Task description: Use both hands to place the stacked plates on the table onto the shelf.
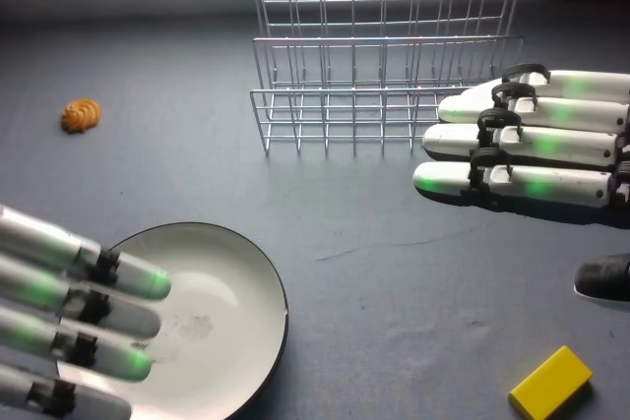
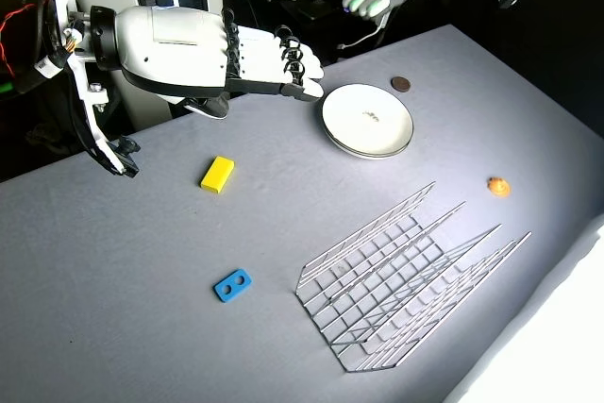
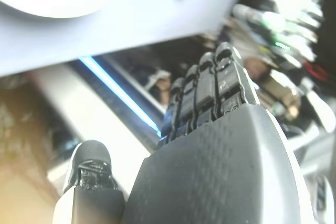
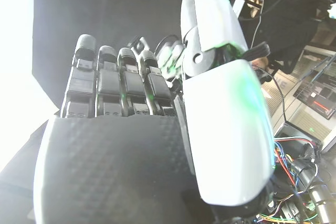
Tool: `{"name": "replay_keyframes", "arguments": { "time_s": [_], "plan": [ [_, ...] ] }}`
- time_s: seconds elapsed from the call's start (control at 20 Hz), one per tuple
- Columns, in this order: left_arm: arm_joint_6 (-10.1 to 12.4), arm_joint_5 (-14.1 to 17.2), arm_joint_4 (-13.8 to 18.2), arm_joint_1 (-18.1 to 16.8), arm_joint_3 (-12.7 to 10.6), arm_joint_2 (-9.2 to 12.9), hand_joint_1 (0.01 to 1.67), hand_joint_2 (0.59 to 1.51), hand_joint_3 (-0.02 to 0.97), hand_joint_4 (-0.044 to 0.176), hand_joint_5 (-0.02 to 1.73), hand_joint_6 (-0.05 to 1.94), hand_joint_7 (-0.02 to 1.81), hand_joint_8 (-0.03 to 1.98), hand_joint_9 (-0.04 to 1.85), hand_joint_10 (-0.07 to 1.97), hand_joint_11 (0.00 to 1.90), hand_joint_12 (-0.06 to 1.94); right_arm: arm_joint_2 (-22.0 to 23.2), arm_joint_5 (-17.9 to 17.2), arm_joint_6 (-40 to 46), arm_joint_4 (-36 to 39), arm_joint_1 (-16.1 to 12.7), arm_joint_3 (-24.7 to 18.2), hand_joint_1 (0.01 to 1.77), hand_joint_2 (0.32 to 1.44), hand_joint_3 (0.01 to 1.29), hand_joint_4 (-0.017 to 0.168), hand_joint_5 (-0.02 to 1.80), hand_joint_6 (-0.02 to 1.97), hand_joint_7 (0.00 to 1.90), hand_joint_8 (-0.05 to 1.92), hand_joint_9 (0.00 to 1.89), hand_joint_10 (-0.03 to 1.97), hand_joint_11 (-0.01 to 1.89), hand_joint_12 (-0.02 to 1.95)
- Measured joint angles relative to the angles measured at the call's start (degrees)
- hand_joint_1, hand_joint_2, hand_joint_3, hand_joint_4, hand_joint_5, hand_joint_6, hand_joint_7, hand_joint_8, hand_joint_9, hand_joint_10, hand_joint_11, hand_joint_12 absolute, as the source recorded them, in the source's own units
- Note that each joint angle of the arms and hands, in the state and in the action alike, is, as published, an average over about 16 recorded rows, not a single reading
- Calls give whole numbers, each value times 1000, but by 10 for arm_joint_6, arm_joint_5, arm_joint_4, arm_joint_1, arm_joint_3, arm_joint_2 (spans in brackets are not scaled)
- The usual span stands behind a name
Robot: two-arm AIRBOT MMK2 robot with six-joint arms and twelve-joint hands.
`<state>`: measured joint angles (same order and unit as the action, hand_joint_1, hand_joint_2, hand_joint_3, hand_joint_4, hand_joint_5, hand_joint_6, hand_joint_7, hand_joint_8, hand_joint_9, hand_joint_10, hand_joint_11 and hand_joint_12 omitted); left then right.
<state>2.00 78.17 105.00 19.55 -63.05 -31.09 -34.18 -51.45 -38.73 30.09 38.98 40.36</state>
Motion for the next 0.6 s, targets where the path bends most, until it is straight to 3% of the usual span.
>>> {"name": "replay_keyframes", "arguments": {
  "time_s": [0.3,0.6],
  "plan": [
    [3,-63,22,51,-8,-23,15,1174,36,1,18,-7,18,-10,16,9,15,-11,-2,-1,-3,1,3,0,1293,1046,12,3,96,19,45,14,40,4,21,374],
    [3,-132,22,112,-26,-53,16,1180,33,1,17,-7,19,-7,19,9,16,-11,-3,-2,-4,3,5,0,1303,1041,13,3,82,20,40,14,48,4,21,408]
  ]
}}
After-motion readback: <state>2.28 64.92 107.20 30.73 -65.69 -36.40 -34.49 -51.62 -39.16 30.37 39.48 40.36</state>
